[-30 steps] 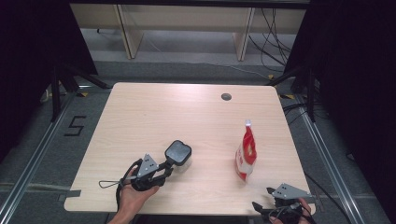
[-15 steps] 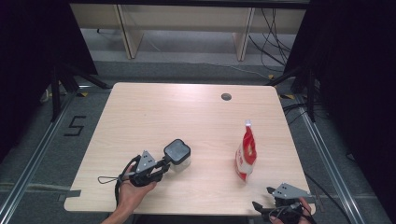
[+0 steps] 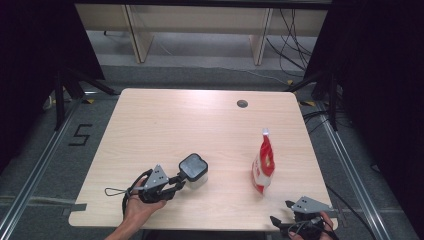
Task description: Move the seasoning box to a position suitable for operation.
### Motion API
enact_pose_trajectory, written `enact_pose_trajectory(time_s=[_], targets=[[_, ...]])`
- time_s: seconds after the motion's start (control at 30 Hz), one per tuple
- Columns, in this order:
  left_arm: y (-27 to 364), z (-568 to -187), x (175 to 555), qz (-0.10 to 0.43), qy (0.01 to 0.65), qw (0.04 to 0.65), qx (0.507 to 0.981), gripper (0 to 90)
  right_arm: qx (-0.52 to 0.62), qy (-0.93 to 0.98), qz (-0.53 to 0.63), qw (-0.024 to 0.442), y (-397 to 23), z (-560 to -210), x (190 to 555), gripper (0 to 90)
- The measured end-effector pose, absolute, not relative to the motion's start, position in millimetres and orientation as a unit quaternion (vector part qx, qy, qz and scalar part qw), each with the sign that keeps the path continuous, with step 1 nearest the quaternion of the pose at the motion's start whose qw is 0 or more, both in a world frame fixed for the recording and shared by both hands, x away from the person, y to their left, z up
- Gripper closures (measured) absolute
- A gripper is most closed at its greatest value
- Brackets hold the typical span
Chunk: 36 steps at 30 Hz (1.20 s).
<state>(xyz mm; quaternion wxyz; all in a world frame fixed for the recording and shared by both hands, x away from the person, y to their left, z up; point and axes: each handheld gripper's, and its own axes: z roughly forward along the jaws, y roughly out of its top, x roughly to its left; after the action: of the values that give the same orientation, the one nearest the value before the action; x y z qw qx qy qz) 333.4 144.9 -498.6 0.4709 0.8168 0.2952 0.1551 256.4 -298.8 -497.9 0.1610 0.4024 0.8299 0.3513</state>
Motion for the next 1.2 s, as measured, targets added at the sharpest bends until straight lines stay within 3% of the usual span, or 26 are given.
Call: enact_pose_trajectory(time_s=[0.73, 1.2], targets=[[121.8, -502.5, 314.1, 0.066, 0.171, 0.508, 0.841, 72.4, 0.413, 0.827, 0.353, 0.146, -296.7, -497.5, 254.7, 23.8], [128.8, -501.6, 324.8, 0.074, 0.164, 0.500, 0.847, 71.7, 0.404, 0.832, 0.350, 0.151, -297.4, -497.2, 255.6, 23.8]])
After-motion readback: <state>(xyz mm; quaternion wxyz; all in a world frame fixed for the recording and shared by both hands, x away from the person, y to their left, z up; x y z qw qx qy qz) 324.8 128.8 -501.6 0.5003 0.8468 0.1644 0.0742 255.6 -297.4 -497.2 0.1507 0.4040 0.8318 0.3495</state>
